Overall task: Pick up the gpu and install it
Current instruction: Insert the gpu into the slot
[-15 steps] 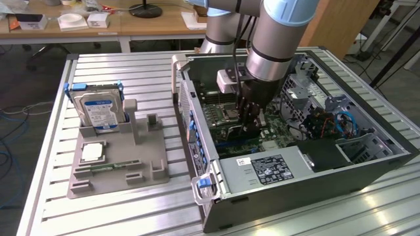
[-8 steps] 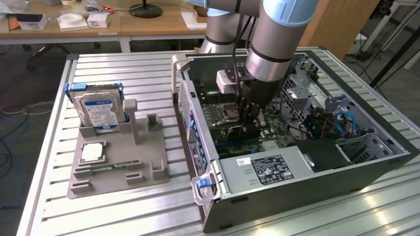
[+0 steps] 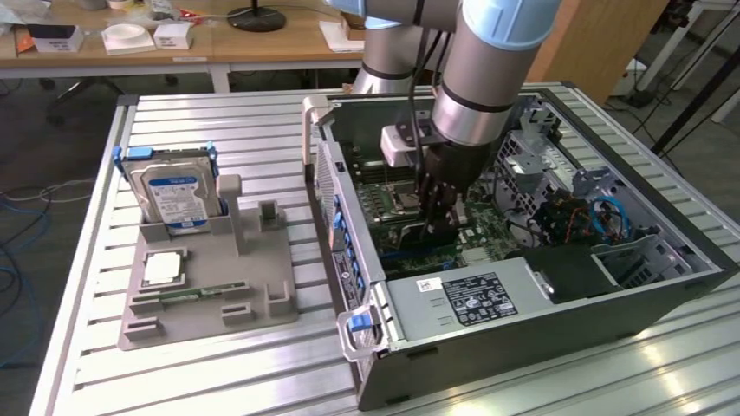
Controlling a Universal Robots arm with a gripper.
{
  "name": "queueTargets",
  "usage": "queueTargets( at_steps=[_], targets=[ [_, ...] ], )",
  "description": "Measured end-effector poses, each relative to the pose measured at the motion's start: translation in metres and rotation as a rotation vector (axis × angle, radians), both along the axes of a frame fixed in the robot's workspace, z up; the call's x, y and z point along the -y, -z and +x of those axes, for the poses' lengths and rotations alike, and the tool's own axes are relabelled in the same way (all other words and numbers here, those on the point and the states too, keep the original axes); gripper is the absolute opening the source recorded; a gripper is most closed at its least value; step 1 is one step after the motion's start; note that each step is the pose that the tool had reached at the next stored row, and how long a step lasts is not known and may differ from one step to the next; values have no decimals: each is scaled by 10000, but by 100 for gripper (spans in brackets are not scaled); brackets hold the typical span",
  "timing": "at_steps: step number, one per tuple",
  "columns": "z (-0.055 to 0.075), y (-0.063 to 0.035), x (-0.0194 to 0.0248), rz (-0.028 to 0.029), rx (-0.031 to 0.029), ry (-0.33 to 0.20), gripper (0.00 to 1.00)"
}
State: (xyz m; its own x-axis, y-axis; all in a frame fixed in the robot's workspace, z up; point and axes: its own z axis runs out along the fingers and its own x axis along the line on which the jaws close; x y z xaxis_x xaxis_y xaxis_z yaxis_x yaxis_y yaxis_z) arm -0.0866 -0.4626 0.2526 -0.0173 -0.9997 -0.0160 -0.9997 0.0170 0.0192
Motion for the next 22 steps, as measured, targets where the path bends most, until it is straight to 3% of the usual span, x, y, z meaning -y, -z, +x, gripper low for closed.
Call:
queueTargets(
  at_steps=[22],
  targets=[
    [0, -7, 0, 4, 3, -1, 26]
  ],
)
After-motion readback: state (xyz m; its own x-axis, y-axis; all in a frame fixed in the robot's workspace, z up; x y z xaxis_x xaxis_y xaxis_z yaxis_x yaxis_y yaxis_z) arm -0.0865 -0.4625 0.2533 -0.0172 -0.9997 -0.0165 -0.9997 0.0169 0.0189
